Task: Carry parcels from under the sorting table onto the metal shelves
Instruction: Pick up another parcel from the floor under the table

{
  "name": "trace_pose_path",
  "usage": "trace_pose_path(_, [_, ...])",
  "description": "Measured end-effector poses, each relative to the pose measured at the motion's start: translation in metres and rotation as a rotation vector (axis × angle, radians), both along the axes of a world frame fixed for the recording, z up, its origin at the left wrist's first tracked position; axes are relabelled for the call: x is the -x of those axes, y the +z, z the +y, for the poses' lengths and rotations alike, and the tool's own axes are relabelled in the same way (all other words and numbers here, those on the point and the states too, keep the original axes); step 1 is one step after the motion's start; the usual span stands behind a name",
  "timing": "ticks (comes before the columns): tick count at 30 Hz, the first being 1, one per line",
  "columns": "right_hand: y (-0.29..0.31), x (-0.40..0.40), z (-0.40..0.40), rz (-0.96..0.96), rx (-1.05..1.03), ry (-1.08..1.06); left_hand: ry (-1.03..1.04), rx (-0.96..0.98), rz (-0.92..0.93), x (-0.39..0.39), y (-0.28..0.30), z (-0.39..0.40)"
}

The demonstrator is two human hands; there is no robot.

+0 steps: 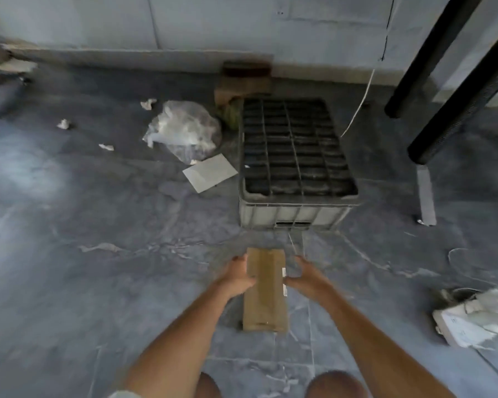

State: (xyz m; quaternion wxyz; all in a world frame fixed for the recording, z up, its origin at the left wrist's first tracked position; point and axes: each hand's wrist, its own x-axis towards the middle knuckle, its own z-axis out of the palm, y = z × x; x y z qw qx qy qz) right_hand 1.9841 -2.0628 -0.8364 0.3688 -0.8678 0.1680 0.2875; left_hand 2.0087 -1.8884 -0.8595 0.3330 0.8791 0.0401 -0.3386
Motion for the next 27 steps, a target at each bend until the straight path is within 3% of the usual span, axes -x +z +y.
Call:
trace_pose_path(6, [-0.074, -0.025, -0.012, -0.026, 0.027, 0.087, 0.006, -0.074, -0.021, -0.026, -0.081, -0.021])
trace_pose_path(11, [-0.101, -0.018, -0.009, 0.206, -0.023, 0.011, 0.058, -0.061, 0.177, -0.017, -0.095, -0.022])
trace_pose_path(14, [-0.102, -0.014, 0.007, 0.266, -0.045, -0.034, 0.099, -0.024, 0.306, -0.012, -0.081, -0.027])
trace_pose_path(21, [-0.066, -0.019, 0.021, 0.199, -0.119, -0.156, 0.189, 0.034, 0.227, -0.012, -0.046, -0.019])
trace_pose_path(27, [0.039, 0.001, 0.033, 0.077, -0.056, -0.131, 0.206, 0.045, 0.152, 0.003, 0.069, -0.010])
